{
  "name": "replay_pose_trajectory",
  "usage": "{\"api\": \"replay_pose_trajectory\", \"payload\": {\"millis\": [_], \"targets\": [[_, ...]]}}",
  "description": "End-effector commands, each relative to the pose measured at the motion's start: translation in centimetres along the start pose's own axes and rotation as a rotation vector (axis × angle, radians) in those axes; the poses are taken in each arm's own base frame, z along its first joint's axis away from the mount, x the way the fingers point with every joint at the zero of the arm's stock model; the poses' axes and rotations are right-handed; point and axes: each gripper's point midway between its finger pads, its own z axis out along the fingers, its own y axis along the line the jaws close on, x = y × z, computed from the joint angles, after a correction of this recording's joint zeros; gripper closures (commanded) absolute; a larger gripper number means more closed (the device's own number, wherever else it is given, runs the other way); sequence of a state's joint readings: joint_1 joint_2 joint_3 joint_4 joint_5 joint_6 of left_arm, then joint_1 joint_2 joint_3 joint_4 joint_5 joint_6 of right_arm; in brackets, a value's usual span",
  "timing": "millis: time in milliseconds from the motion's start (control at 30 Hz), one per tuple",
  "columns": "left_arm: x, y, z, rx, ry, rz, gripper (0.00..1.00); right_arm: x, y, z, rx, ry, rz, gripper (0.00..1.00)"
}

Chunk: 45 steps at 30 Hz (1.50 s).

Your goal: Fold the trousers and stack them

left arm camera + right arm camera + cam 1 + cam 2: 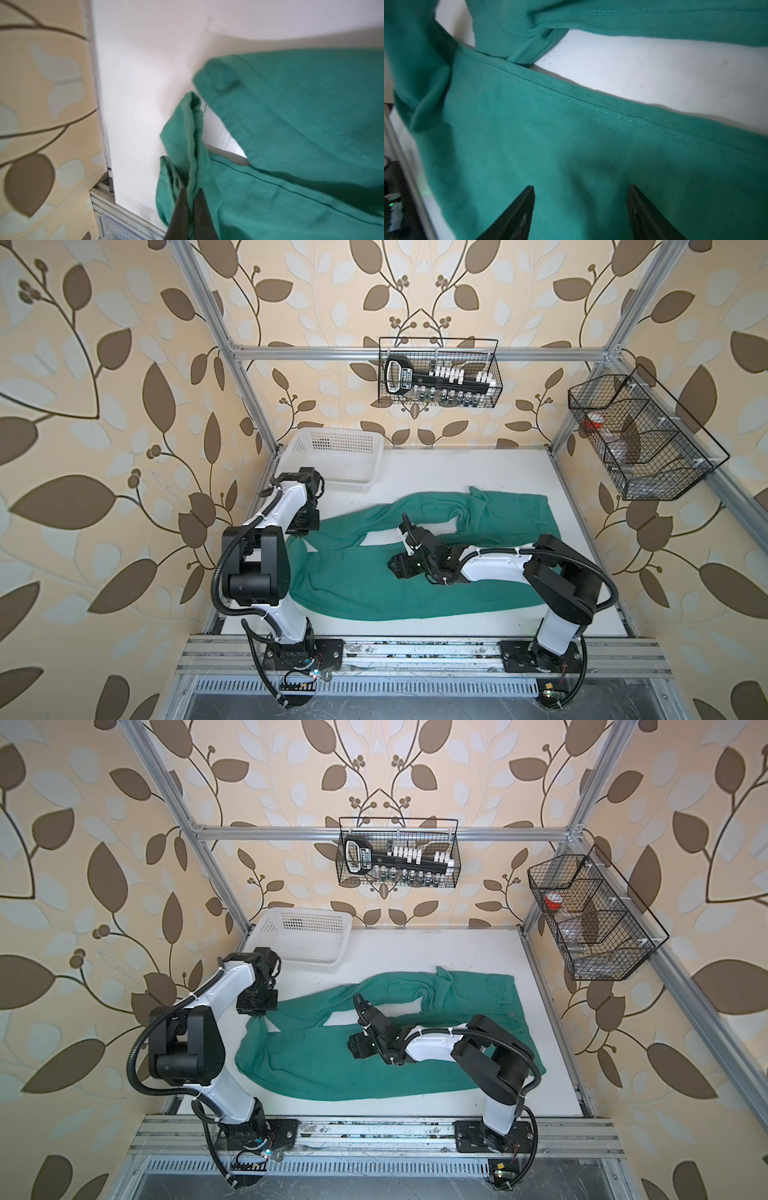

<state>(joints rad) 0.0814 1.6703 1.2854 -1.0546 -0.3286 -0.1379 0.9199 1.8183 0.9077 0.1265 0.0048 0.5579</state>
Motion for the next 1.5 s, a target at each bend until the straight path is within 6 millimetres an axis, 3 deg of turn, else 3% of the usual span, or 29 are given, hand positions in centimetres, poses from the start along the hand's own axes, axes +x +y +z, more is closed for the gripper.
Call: {"api": "replay_pose_trajectory", "payload": {"millis": [0,233,433,533,700,833,1000,1067,1167,1267,1467], "targets": [[0.1,4.0,-0.8,-0.075,-0.018,-0.161,1.0,-0.2,-1.7,1.1,0.084,-0.014,-0.018,0.29],[0.4,7.7,2.3,-0.226,0.025,-0.255,0.99,1.3,-7.1,0.5,0.251,0.03,0.011,0.3],[-0.1,10.9,2.5,-0.349,-0.015,-0.321,0.95,1.8,-9.0,-0.4,0.272,0.034,0.049,0.3],[0.2,11.3,3.2,-0.363,-0.003,-0.333,0.89,1.4,-7.9,-0.5,0.212,0.022,0.063,0.3],[0.0,11.5,4.2,-0.387,0.032,-0.318,0.83,-0.8,-3.4,-0.9,0.022,-0.028,0.065,0.29],[0.3,11.5,5.0,-0.385,0.069,-0.315,0.66,-1.9,-0.3,-1.7,-0.082,-0.055,0.051,0.29],[0.2,12.1,4.2,-0.399,0.052,-0.325,0.52,-3.5,2.3,-4.7,-0.191,-0.101,0.049,0.28],[0.1,11.4,3.7,-0.337,0.043,-0.337,0.43,-4.1,2.3,-6.4,-0.194,-0.122,0.035,0.28],[-0.2,8.8,3.1,-0.151,0.032,-0.366,0.29,-2.8,1.6,-7.5,-0.176,-0.111,0.024,0.28],[-0.8,5.2,1.9,0.074,0.023,-0.384,0.25,0.0,1.0,-7.1,-0.165,-0.066,0.019,0.28],[-2.0,-0.1,-0.1,0.349,0.003,-0.431,0.2,4.4,1.4,-6.2,-0.131,-0.009,-0.038,0.28]]}}
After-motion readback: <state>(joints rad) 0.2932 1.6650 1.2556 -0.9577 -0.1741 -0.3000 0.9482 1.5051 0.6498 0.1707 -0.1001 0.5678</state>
